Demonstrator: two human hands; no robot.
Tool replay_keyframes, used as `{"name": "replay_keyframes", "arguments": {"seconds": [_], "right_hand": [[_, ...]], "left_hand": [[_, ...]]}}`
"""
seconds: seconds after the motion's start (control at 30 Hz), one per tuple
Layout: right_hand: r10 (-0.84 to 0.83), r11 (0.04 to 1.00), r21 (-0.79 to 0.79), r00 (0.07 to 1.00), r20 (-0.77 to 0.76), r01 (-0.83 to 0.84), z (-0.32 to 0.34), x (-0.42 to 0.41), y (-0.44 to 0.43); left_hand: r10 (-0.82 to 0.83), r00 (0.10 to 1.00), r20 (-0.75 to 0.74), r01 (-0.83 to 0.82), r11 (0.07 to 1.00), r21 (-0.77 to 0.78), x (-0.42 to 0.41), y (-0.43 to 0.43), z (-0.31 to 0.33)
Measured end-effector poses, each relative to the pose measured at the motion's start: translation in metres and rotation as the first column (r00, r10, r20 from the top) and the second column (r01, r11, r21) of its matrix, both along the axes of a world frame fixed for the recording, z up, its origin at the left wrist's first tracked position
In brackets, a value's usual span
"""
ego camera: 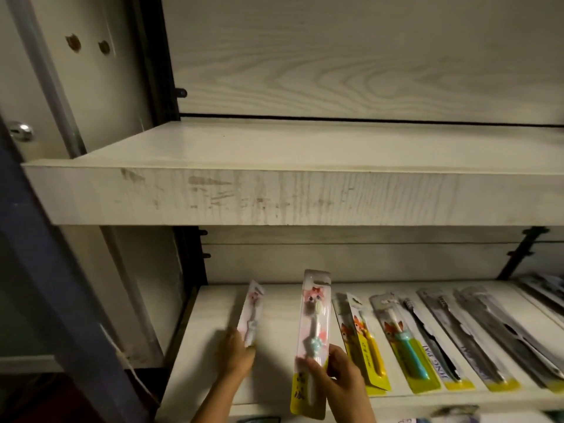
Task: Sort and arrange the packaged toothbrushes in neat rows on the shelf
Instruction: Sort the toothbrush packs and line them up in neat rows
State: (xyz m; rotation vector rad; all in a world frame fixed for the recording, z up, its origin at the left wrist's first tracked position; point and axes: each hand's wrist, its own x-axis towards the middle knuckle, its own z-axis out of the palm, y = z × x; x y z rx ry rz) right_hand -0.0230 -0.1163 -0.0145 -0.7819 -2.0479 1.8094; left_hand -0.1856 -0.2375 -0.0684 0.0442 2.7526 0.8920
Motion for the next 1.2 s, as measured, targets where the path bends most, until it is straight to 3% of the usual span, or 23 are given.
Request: {"name": "replay_keyframes", "arguments": {"seconds": [0.07, 0.13, 0.23, 0.3, 0.37, 0.5, 0.6, 0.73, 0.9, 1.03, 1.2], "right_hand": [[-0.039, 0.998, 0.041, 0.999, 0.030, 0.038, -0.005, 0.005, 0.006], [-0.075, 0.994, 0.083, 0.994, 0.079, 0.068, -0.011, 0.011, 0.016], [-0.084, 0.986, 0.153, 0.983, 0.164, 0.059, -0.015, 0.015, 0.037], [-0.042, 0.963, 0.267, 0.972, 0.230, -0.022, -0.017, 0.011, 0.054], [-0.011, 0.916, 0.390, 0.965, 0.263, -0.096, -0.018, 0.002, 0.068], [0.067, 0.861, 0.442, 0.918, 0.392, -0.251, -0.021, -0.024, 0.082], [0.082, 0.831, 0.446, 0.865, 0.495, -0.334, -0.029, -0.035, 0.085], [0.116, 0.824, 0.416, 0.833, 0.541, -0.385, -0.030, -0.034, 0.087], [0.108, 0.756, 0.561, 0.909, 0.402, -0.337, 0.002, -0.005, 0.080], [0.259, 0.887, 0.314, 0.927, 0.270, -0.340, 0.014, 0.011, 0.065], [0.246, 0.876, 0.365, 0.943, 0.224, -0.315, 0.001, 0.002, 0.066]], "left_hand": [[0.031, 0.997, -0.077, -0.017, 0.985, 0.175, 0.012, -0.002, -0.002], [0.106, 0.993, -0.042, -0.081, 0.913, 0.399, 0.029, -0.004, 0.004], [0.073, 0.975, 0.212, -0.206, 0.667, 0.717, 0.057, -0.001, 0.020], [0.063, 0.944, 0.324, -0.310, 0.511, 0.802, 0.076, 0.005, 0.035], [0.072, 0.918, 0.389, -0.381, 0.430, 0.819, 0.092, 0.012, 0.045], [0.056, 0.934, 0.354, -0.344, 0.415, 0.842, 0.115, 0.030, 0.059], [0.095, 0.906, 0.413, -0.416, 0.383, 0.825, 0.126, 0.041, 0.051], [0.075, 0.927, 0.368, -0.358, 0.472, 0.806, 0.140, 0.048, 0.054], [0.075, 0.950, 0.302, -0.300, 0.479, 0.825, 0.145, 0.055, 0.059], [-0.048, 0.950, 0.308, -0.236, 0.534, 0.812, 0.145, 0.070, 0.051], [-0.165, 0.932, 0.324, -0.153, 0.630, 0.761, 0.147, 0.069, 0.040]]}}
